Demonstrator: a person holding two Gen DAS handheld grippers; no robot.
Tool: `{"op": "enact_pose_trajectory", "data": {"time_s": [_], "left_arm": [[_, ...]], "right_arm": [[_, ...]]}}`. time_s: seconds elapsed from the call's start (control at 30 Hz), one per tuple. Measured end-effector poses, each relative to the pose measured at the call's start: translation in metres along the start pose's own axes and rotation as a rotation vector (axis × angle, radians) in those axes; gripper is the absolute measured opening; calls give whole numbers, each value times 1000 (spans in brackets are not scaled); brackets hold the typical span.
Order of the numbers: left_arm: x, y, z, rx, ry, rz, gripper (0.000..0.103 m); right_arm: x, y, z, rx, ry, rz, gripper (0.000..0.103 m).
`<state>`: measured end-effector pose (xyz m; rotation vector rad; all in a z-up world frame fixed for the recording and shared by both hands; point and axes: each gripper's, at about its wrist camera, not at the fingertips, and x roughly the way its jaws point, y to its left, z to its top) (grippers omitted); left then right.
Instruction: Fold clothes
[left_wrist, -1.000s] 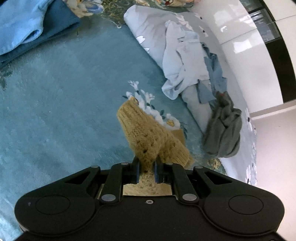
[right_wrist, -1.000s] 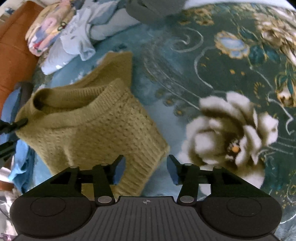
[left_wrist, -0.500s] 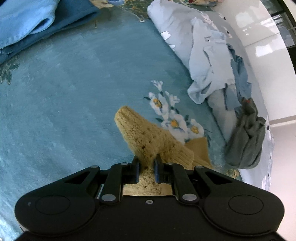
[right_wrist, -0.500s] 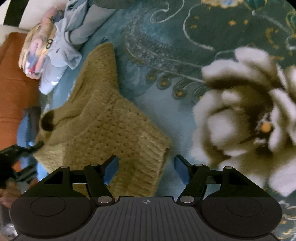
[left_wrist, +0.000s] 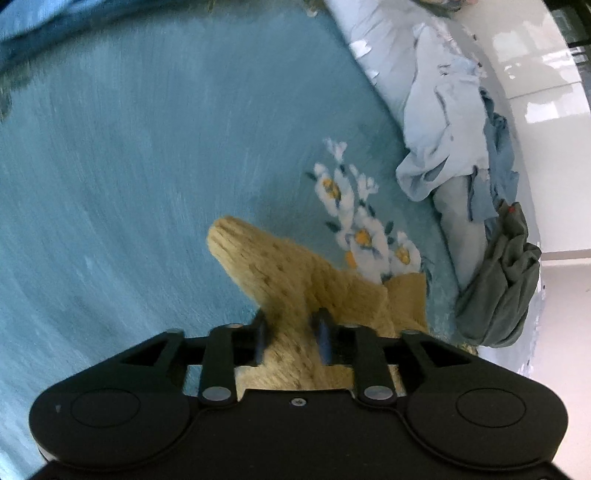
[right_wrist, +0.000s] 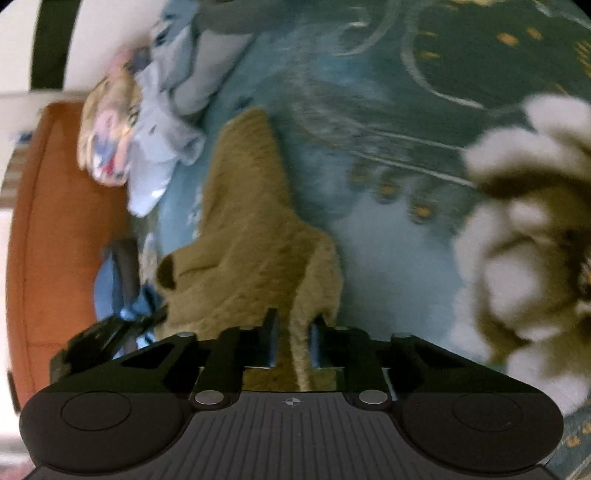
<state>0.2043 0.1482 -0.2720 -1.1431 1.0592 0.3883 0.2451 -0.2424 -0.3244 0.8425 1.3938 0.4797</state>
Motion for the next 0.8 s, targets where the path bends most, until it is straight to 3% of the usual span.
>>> {"op": "enact_pose_trajectory", "data": {"time_s": [0.03, 0.2, 0.23, 0.27, 0.3, 0.37, 0.57, 0.8], "left_arm": [[3, 1, 0, -10, 11, -2, 40], [12, -1, -1, -19, 26, -7, 41], [10, -4, -2, -1, 19, -9, 36], [9, -8, -3, 18, 11, -12, 22], [7, -12, -3, 37, 3, -13, 16], [-1, -19, -4, 63, -15, -27, 13], [-43, -41, -5, 69, -67, -197, 11], [-109, -80, -21, 168, -76, -411, 11]], "right_arm": [[1, 3, 1, -17, 3, -10, 10], [-2, 8, 0, -13, -19, -36, 7], [-4, 10, -1, -16, -27, -40, 7], [-6, 12, -2, -20, -36, -43, 7], [-8, 14, -2, -24, -44, -46, 7], [-13, 19, -4, -34, -65, -50, 6], [-50, 40, 2, -68, -179, -42, 6], [-112, 89, -4, -151, -347, 31, 6]]}}
